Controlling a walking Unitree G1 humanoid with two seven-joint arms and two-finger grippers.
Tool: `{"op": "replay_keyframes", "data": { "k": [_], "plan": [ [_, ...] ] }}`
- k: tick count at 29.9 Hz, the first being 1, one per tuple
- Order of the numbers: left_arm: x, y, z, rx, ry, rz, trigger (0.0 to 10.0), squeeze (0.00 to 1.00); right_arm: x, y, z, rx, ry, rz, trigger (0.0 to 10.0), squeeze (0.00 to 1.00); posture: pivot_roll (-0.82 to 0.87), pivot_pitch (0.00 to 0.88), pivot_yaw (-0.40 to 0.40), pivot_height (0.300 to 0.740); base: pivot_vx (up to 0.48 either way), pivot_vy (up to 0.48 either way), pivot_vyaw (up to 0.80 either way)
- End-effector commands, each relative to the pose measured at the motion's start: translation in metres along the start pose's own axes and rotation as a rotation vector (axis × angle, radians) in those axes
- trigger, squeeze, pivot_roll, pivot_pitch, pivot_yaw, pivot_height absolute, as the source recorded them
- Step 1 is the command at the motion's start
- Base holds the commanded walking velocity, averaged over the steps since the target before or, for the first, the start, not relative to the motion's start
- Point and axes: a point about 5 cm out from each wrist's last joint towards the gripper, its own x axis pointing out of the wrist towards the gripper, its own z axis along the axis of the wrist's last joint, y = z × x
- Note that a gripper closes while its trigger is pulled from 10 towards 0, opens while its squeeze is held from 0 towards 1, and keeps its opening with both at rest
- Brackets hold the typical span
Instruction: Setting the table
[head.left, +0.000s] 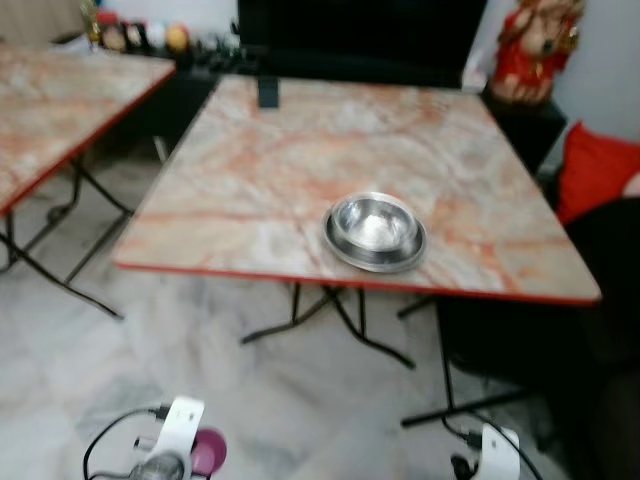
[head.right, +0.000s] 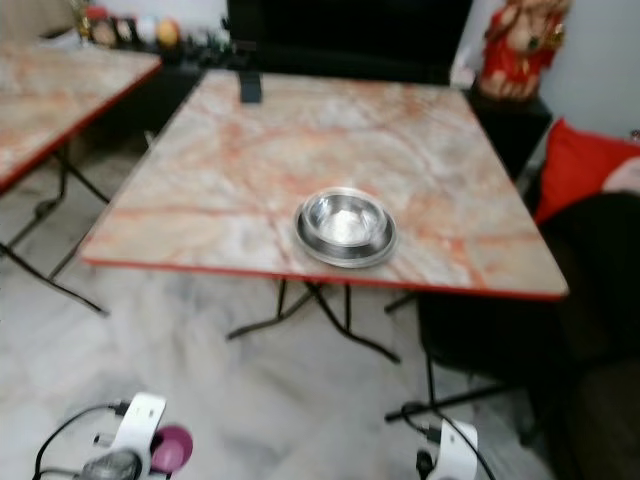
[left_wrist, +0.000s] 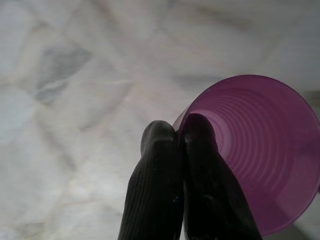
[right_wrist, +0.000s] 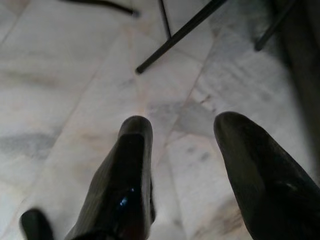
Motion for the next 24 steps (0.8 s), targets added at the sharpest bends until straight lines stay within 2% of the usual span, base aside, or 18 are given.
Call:
{"op": "replay_keyframes", "data": {
  "k": [1,11,18,22,24],
  "plan": [
    [-0.0017,0.0105,-0.0076,0.009,0.02,0.031,10.0,0.0,-0.0001,0.0043,-0.0015,0.009,0.005,0.011,10.0,0.0,0.05,0.0,-0.056,0.74,0.0,0.0,0.0],
    [-0.0011,0.0095,0.0001,-0.04,-0.031,0.03,10.0,0.0,0.0,0.0035,-0.0013,0.006,0.007,0.015,10.0,0.0,0.05,0.0,-0.062,0.74,0.0,0.0,0.0],
    [-0.0012,0.0057,-0.0024,-0.028,-0.02,0.018,10.0,0.0,0.0,0.0033,-0.0015,0.007,0.011,0.018,10.0,0.0,0.05,0.0,-0.065,0.74,0.356,0.0,0.0],
    [-0.0014,0.005,-0.0038,-0.027,-0.017,0.016,10.0,0.0,0.0001,0.0036,-0.0011,0.002,0.01,0.023,10.0,0.0,0.05,0.0,-0.065,0.74,0.365,0.0,-0.69],
    [-0.0016,0.0048,-0.0051,-0.023,-0.012,0.014,10.0,0.0,0.0001,0.0038,-0.0004,0.0,0.004,0.025,10.0,0.0,0.05,0.0,-0.062,0.74,0.368,0.0,0.0]
  ]
}}
